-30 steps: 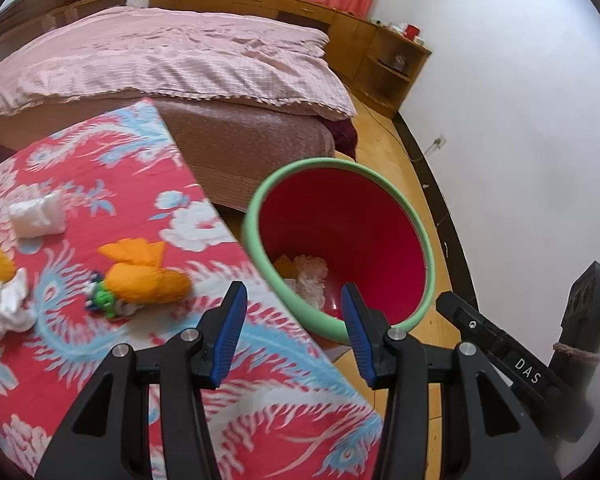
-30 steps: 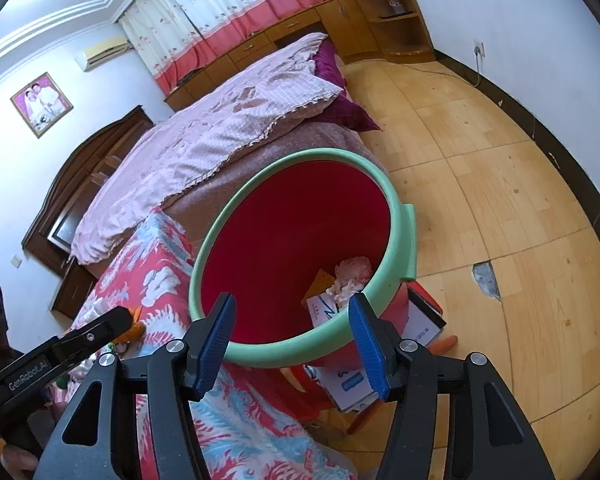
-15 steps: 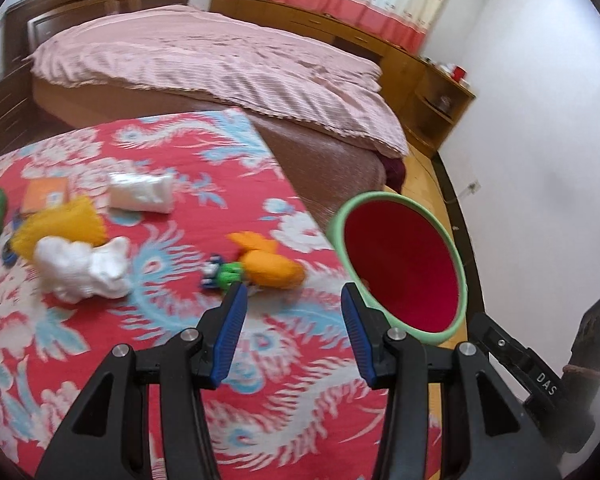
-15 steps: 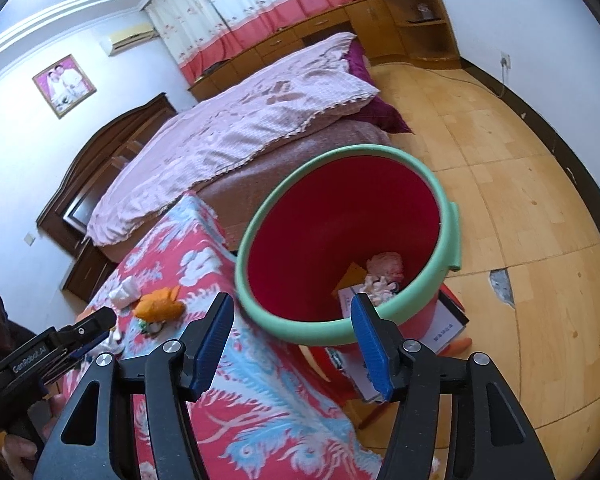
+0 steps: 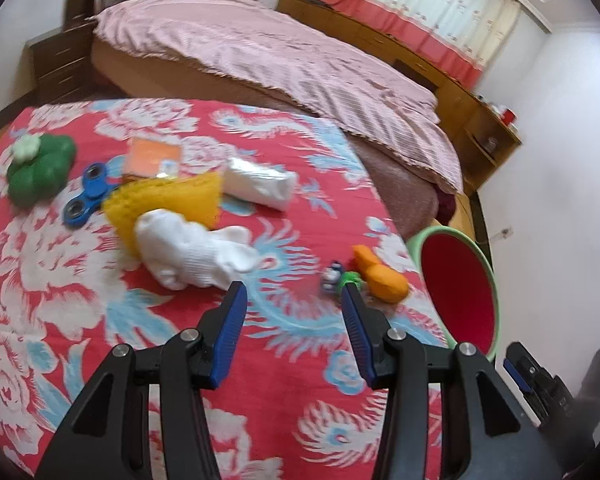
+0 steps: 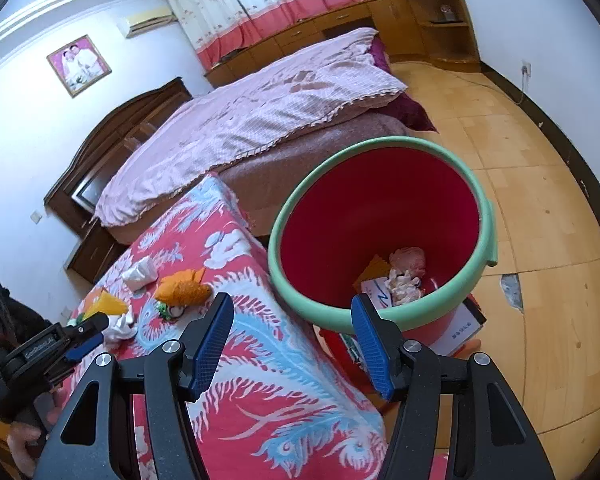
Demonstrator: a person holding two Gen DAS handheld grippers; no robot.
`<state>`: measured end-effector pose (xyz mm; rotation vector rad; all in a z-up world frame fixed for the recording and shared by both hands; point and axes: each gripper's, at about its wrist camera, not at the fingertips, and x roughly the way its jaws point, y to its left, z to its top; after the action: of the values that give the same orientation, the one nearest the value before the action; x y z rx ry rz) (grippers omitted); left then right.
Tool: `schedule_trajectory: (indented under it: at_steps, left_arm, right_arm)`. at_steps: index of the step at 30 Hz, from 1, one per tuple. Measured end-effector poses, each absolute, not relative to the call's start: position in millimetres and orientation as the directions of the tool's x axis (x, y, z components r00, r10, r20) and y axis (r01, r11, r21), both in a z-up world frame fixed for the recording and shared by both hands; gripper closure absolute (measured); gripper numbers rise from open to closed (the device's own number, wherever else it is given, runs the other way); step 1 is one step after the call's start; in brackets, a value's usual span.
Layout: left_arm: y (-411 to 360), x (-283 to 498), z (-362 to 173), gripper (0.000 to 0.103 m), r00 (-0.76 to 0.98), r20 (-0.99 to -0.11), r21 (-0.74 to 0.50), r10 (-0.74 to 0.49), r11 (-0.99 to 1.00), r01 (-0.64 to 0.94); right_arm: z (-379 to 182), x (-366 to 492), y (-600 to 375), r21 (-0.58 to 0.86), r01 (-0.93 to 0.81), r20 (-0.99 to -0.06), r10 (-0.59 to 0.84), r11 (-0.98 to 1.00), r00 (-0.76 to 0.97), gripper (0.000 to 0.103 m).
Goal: Collect trash
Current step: 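Move both open tools back over the items on the cloth, then grasp the white sock with the left tool while the right tool grasps the orange plush fish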
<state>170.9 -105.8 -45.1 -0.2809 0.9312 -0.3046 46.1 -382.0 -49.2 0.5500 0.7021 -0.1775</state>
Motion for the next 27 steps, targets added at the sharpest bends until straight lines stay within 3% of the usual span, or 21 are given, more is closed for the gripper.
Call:
schedule_trajectory:
  at_steps: [16,27]
  left_arm:
    - [-75.8,210.5,-68.6,0.054,0.564,-0.800,-0.283,-0.204,0.957,-0.056]
    - [-48.6,210.1,-79.9,0.054,0.547,-0.821,-0.278,-0.164,0.951,-0.133]
  right_arm:
    - [-52.2,65.9,-372.7,0.411,0.305,-0.666,0.055,0.859,0.744,0.040]
    - [-57.1,83.3,-367.3,0.407,0.274,-0.678,0.088,0.871,0.729,0.040]
